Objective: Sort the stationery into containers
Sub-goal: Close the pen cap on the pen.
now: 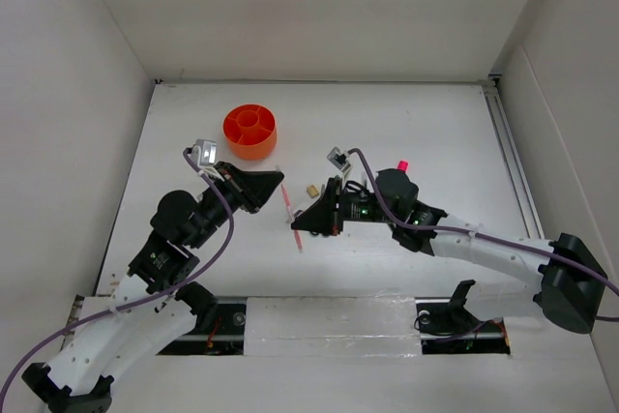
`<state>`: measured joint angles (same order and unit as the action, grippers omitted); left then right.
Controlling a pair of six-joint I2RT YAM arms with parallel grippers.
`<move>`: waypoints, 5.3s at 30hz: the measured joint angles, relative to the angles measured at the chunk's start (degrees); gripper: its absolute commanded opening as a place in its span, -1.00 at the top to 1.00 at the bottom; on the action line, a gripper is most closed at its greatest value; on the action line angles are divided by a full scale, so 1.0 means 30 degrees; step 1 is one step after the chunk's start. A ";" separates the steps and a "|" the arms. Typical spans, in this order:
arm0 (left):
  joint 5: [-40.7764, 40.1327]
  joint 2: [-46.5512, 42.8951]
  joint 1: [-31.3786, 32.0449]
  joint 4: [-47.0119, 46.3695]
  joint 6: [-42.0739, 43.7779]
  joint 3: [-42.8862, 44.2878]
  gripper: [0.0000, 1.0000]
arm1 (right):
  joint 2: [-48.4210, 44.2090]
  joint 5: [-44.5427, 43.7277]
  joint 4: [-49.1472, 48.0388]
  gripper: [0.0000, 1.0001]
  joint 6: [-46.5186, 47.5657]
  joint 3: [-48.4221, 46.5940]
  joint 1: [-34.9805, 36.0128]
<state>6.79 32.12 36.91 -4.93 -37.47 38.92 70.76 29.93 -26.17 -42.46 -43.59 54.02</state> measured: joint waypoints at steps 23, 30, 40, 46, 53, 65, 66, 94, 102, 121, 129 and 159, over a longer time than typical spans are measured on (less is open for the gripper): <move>0.0168 0.0131 0.0000 -0.0160 -0.0015 -0.0328 1.00 | 0.0087 0.0197 -0.0102 1.00 -0.0007 -0.0109 -0.0641; 0.0248 0.0219 0.0000 -0.0364 -0.0015 -0.0335 1.00 | 0.0546 0.0182 -0.0925 1.00 -0.0153 -0.0350 -0.0648; 0.0284 0.0415 -0.0007 -0.1013 -0.0007 -0.0335 1.00 | 0.0685 0.0255 -0.1756 1.00 -0.0466 -0.0350 -0.1005; 0.0495 0.0393 -0.0015 -0.1443 0.0007 -0.0379 1.00 | 0.0685 0.0474 -0.3198 1.00 -0.1180 0.0175 -0.1195; 0.0852 0.1071 -0.0117 -0.2091 0.0131 -0.0532 1.00 | 0.1581 0.0634 -0.4583 1.00 -0.1749 0.0299 -0.1246; 0.1494 0.2841 -0.0138 -0.1144 0.0743 0.0146 1.00 | 0.1851 0.0758 -0.3373 1.00 -0.1144 0.0284 -0.1938; 0.1508 0.2805 -0.0138 -0.1122 0.0765 0.0153 1.00 | 0.1807 0.0787 -0.3300 1.00 -0.1086 0.0277 -0.1953; 0.1690 0.2732 0.0423 -0.0423 0.1457 0.0998 1.00 | 0.0678 0.2936 -0.1078 1.00 -0.0087 -0.0379 -0.3016; 0.1654 0.2718 0.0430 -0.1377 0.1464 0.0991 1.00 | 0.0641 0.3679 -0.0408 1.00 -0.0240 -0.1297 -0.3388; 0.1144 0.2645 0.0408 -0.3235 0.1472 0.0984 1.00 | 0.1392 0.5355 0.0270 1.00 -0.0539 -0.3563 -0.4044; 0.0488 0.2667 0.0401 -0.4269 0.1486 0.0984 1.00 | 0.2208 0.6207 0.0721 1.00 -0.0874 -0.5158 -0.4291; -0.2390 0.2033 0.0794 0.0619 0.0226 0.4160 -0.83 | 0.2186 0.2696 -0.1559 1.00 0.0284 -0.4532 -0.2339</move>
<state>-0.38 38.22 39.29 -3.07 -36.80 51.40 77.32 38.02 -30.85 -41.60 -57.19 47.00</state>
